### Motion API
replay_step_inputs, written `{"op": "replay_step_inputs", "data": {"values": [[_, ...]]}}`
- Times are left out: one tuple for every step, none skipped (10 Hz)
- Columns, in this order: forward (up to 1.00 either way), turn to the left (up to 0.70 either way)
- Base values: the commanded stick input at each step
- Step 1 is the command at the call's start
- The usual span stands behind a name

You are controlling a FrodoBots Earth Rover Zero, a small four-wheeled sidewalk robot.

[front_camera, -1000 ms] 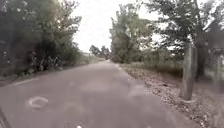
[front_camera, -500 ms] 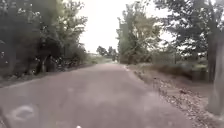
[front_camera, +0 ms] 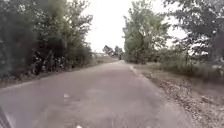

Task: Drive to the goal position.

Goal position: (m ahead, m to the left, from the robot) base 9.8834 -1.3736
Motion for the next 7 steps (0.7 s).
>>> {"op": "replay_step_inputs", "data": {"values": [[1.0,-0.15],[1.0,-0.15],[1.0,-0.11],[1.0,-0.09],[1.0,-0.08],[1.0,-0.08],[1.0,-0.08]]}}
